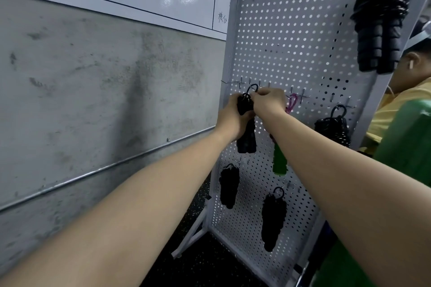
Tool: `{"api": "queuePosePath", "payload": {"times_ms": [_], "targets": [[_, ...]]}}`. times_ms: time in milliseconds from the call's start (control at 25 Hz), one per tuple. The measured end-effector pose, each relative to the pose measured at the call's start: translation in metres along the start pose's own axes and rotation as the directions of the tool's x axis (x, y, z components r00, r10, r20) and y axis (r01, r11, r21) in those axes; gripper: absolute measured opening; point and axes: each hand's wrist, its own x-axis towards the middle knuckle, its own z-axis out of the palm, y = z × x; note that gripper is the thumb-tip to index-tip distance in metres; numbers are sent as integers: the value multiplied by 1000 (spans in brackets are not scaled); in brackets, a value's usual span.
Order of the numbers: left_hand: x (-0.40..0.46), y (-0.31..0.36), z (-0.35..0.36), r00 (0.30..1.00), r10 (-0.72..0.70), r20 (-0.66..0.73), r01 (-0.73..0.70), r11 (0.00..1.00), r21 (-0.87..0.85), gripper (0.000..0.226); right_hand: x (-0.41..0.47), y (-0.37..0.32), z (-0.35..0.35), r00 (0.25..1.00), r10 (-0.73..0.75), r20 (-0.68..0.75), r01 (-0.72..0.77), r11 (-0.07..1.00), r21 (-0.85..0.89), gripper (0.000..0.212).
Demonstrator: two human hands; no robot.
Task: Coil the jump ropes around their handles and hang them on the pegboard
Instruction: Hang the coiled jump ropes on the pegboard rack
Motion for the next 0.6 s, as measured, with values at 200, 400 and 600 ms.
{"api": "queuePosePath", "payload": {"times_ms": [200, 400, 600], "targets": [[1, 1, 13, 999, -52, -14, 52, 999, -4, 49, 9, 6, 0, 994, 88, -60, -90, 995, -35, 9], [-12, -6, 9, 999, -52, -7, 51, 997, -61, 61, -12, 12, -11, 999, 40, 8, -39, 999, -38, 14], [-53, -13, -10, 998, -48, 29, 48, 999, 7, 69, -68, 37, -23, 978, -191, 84, 197, 978, -64, 30]]}}
